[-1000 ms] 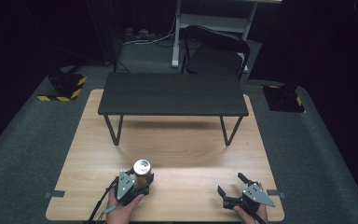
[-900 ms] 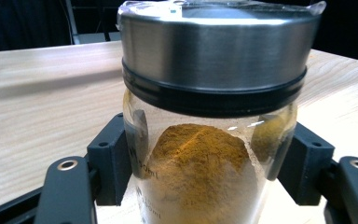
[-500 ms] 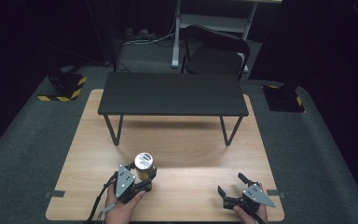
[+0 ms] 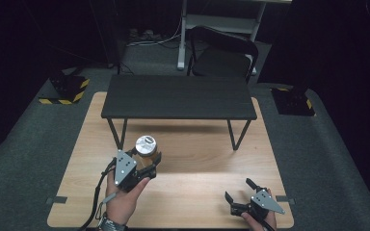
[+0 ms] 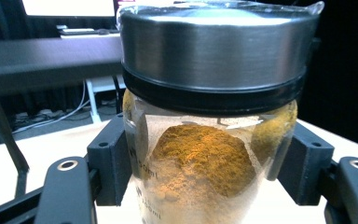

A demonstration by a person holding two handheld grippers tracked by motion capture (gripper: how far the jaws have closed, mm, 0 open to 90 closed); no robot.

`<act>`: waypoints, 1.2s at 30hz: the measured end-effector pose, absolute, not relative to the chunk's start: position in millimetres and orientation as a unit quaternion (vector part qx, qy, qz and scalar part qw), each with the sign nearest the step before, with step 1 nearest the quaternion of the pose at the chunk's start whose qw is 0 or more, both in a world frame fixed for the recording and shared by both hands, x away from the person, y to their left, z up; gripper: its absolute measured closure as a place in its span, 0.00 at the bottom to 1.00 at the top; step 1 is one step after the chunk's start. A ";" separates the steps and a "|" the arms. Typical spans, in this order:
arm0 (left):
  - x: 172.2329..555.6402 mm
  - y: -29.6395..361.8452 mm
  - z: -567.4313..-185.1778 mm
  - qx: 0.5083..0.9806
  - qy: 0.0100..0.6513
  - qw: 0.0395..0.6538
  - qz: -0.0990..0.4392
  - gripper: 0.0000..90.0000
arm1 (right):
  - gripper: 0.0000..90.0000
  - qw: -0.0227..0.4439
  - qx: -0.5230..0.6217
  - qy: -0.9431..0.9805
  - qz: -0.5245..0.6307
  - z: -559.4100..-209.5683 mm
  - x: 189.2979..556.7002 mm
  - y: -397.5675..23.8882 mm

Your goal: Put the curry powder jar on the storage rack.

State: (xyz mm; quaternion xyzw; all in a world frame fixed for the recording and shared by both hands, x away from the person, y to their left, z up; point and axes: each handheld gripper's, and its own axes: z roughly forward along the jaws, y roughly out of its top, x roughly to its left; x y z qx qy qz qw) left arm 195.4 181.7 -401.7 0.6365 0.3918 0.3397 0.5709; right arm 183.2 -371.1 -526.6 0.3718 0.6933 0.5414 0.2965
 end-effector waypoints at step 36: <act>300.9 147.3 -320.1 0.613 0.409 0.538 0.409 0.34 | 0.00 0.298 0.369 0.691 0.545 -528.3 181.3 -371.8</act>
